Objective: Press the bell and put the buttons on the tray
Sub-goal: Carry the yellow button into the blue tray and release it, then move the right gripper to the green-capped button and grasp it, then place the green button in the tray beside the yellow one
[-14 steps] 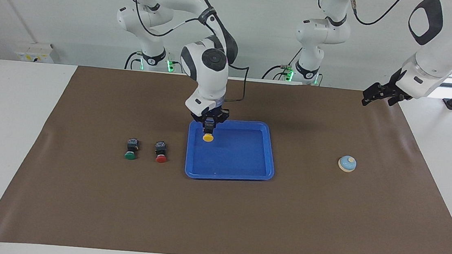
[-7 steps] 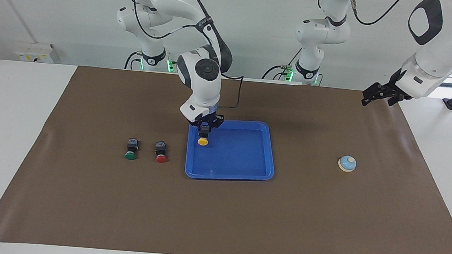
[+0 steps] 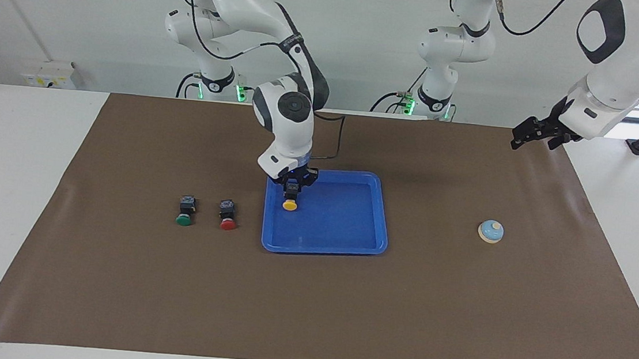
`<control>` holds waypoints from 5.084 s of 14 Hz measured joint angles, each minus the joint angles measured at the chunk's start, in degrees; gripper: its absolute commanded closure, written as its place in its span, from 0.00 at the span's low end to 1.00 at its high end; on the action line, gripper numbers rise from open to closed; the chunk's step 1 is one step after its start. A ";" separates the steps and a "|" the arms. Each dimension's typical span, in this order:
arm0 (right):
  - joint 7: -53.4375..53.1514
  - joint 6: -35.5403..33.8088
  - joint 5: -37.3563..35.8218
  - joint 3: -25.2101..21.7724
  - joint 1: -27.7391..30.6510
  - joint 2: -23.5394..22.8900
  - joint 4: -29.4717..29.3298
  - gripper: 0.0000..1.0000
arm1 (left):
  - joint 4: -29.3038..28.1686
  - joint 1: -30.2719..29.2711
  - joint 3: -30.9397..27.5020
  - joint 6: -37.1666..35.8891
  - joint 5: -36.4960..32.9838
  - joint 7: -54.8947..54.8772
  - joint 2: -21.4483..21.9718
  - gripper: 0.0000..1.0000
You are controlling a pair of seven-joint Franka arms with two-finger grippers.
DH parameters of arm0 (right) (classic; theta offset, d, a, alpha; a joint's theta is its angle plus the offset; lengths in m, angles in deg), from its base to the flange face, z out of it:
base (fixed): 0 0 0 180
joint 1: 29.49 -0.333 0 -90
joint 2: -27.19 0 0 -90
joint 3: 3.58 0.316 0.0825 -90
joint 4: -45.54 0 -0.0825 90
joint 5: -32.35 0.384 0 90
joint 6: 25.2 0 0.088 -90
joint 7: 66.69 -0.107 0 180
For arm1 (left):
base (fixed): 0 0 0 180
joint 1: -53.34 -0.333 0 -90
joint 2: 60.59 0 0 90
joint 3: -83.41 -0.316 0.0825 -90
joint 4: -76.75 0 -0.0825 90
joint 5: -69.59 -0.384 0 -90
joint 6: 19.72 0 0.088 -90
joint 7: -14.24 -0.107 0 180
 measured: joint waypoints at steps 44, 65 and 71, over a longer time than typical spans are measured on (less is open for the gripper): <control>18.46 -12.71 -0.69 0.47 13.20 2.19 -12.63 1.00 | 0.00 0.07 -0.14 0.00 0.00 0.00 0.00 0.00; 1.90 -0.31 1.91 0.52 -4.64 -5.14 -8.24 0.59 | 0.00 0.08 -0.15 0.00 0.00 0.00 0.00 0.00; -0.03 -0.27 1.92 0.49 -4.68 -5.08 -7.90 0.00 | 0.00 0.09 -0.16 0.00 0.00 0.00 0.00 0.00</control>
